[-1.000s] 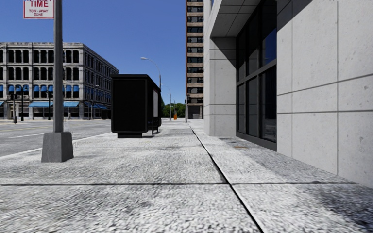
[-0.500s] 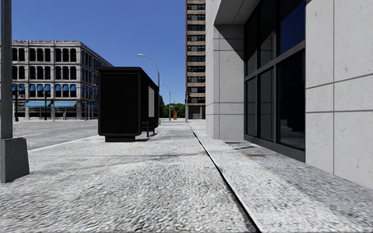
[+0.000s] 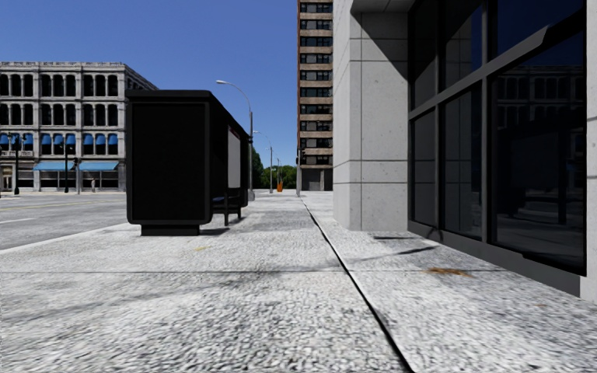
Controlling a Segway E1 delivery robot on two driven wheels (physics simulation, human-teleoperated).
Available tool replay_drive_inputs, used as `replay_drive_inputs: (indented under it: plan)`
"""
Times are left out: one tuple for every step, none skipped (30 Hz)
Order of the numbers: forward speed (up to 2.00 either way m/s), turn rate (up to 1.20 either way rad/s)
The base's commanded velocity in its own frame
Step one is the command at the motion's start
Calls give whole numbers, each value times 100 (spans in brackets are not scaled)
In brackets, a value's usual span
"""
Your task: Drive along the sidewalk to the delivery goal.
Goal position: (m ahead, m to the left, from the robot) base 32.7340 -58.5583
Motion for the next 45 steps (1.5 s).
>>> replay_drive_inputs:
  plan:
    - [200, 0]
    - [200, 0]
    - [200, 0]
    - [200, 0]
    - [200, 0]
    - [200, 0]
    - [200, 0]
    - [200, 0]
    - [200, 0]
    - [200, 0]
    - [200, 0]
    - [200, 0]
    - [200, 0]
    - [200, 0]
    - [200, 0]
    - [200, 0]
    - [200, 0]
    - [200, 0]
    - [200, 0]
    - [200, 0]
    - [200, 0]
    - [200, 0]
    - [200, 0]
    - [200, 0]
    - [200, 0]
    - [200, 0]
    - [200, 0]
    - [200, 0]
    - [200, 0]
    - [200, 0]
    - [200, 0]
    - [200, 0]
    - [200, 0]
    - [200, 0]
    - [200, 0]
    - [200, 0]
    - [200, 0]
    - [200, 0]
    - [200, 0]
    - [200, 0]
    - [200, 0]
    - [200, 0]
    - [200, 0]
    - [200, 0]
    - [200, 0]
